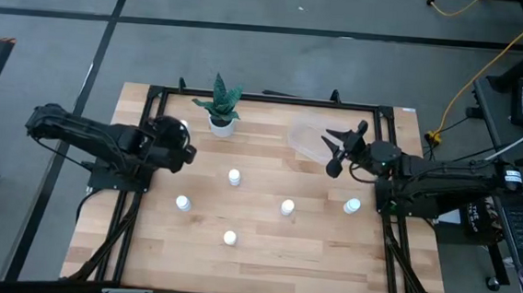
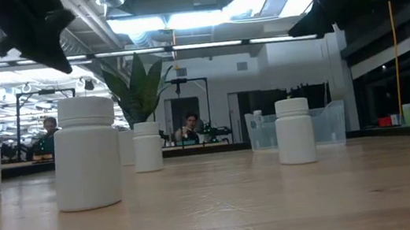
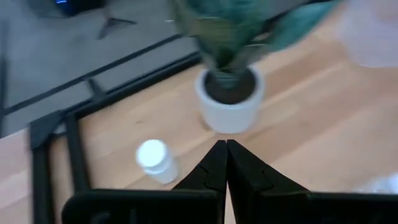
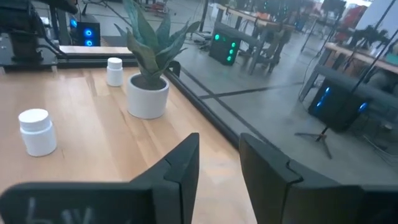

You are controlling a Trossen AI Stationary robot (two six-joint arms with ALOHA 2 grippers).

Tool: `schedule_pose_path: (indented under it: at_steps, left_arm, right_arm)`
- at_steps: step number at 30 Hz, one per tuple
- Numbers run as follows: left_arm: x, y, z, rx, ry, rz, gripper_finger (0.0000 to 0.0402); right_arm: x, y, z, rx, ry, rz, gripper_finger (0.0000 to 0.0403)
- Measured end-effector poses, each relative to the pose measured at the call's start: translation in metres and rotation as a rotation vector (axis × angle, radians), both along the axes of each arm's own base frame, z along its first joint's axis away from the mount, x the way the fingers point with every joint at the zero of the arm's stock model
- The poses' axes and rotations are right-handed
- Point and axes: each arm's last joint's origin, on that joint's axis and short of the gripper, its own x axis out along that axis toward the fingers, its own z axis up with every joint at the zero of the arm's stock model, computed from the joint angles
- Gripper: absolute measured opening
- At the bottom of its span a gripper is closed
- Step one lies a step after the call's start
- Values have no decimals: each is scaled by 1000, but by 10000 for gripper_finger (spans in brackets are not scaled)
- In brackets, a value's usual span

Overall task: Pick and place pill bottles into a basket
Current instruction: Put the white pill bottle into the transparent bin

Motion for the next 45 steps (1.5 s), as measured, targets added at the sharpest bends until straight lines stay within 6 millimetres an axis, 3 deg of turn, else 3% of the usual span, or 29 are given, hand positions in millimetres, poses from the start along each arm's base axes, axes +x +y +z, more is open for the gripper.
schedule_pose_path:
  at_steps: [13,30,36,45]
  left_arm:
    - [-9,6,-4,-20,27,130,38]
    - [-6,5,-10,-229,45,139,199]
    - [-1,5,-15,-203,79,149,235]
    - [6,2,-53,-194,51,249,238]
  right_arm:
    - [1,0,8,-41,-66,4,119]
    - [1,0,12,-74,-82,7,119]
    - [1,0,12,-74,-82,7,119]
    - [1,0,12,-74,-81,7,119]
